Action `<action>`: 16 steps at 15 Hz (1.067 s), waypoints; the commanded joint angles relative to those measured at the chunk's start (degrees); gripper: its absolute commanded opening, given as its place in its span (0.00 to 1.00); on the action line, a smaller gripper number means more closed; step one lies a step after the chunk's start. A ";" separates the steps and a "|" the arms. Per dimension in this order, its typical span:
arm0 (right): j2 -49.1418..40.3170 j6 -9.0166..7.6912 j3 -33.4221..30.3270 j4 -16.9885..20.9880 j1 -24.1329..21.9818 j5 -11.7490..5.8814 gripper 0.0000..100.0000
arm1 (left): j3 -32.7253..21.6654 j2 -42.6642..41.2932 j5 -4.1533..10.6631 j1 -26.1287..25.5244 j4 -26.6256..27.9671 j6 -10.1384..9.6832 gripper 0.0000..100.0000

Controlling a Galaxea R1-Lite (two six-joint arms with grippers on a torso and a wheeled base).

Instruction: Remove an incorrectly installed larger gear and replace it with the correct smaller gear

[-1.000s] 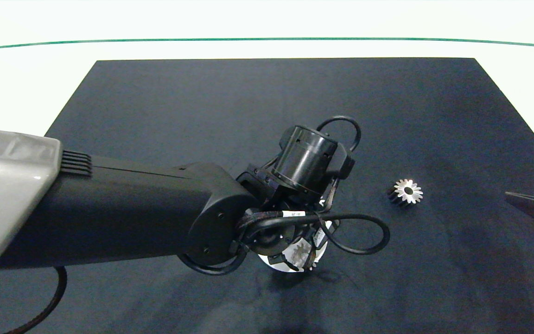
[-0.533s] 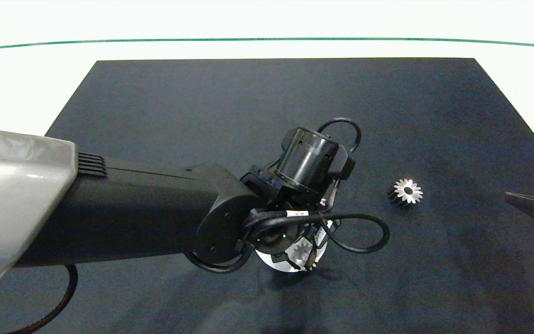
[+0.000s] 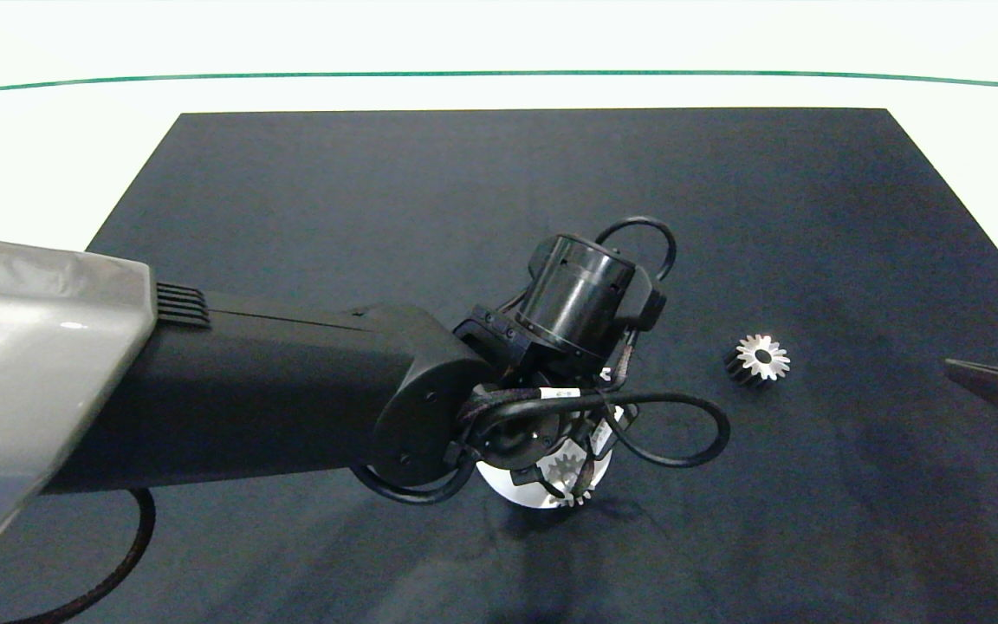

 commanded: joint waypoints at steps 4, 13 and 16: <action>-0.03 -0.05 0.52 0.02 -0.02 0.09 1.00 | -0.03 -0.02 0.15 0.36 0.05 0.30 0.16; -0.47 0.30 0.52 0.02 0.07 0.09 1.00 | 1.02 -0.98 0.15 1.94 0.05 0.21 0.16; -0.73 0.30 0.52 0.02 -0.02 0.00 1.00 | 1.20 -0.89 0.15 1.59 -0.04 0.03 0.16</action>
